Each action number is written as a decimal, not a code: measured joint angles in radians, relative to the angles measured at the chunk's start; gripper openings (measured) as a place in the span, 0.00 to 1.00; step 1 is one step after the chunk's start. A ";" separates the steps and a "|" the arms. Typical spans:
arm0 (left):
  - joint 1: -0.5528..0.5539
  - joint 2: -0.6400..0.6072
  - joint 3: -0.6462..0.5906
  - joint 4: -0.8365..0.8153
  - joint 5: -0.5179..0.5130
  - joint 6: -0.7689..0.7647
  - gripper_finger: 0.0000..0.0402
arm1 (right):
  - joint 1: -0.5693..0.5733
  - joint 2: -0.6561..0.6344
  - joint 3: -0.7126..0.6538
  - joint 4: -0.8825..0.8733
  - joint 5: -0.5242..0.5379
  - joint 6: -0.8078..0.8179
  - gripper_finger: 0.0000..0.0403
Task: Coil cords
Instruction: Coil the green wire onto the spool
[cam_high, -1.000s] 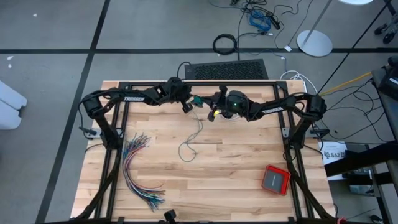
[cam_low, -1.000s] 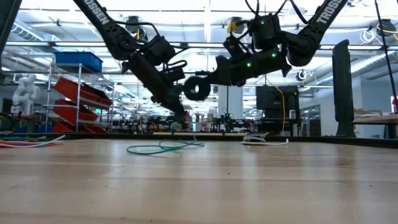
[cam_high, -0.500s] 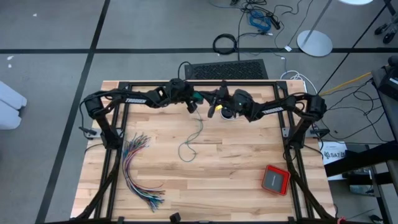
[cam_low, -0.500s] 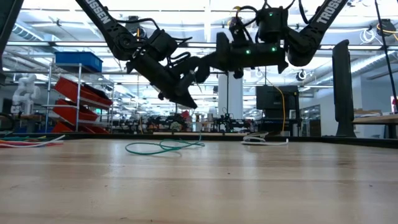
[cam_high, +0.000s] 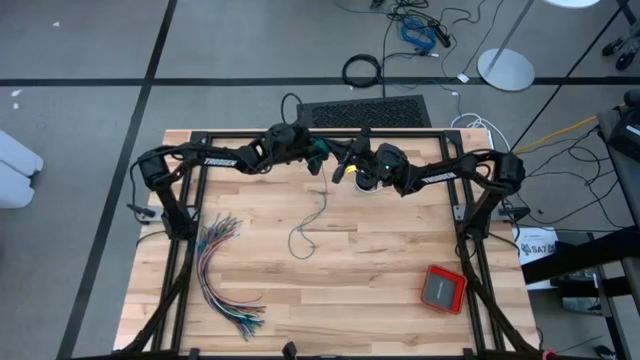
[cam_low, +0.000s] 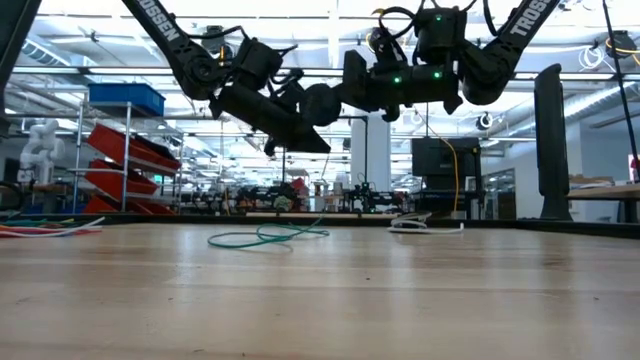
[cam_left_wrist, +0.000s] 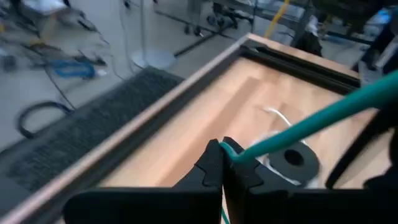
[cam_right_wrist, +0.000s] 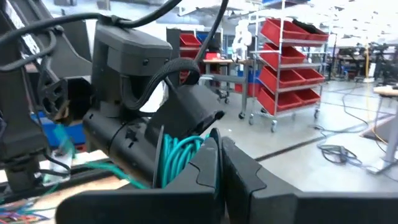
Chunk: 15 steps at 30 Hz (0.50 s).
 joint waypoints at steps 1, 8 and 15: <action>-0.003 0.006 0.000 -0.004 0.012 -0.015 0.00 | 0.000 0.001 0.000 -0.005 0.010 0.000 0.00; -0.028 0.069 0.000 0.087 0.029 -0.113 0.00 | 0.002 0.003 0.000 -0.011 0.049 -0.001 0.00; -0.042 0.109 -0.039 0.279 0.038 -0.201 0.01 | 0.014 0.005 0.000 0.018 0.097 -0.027 0.00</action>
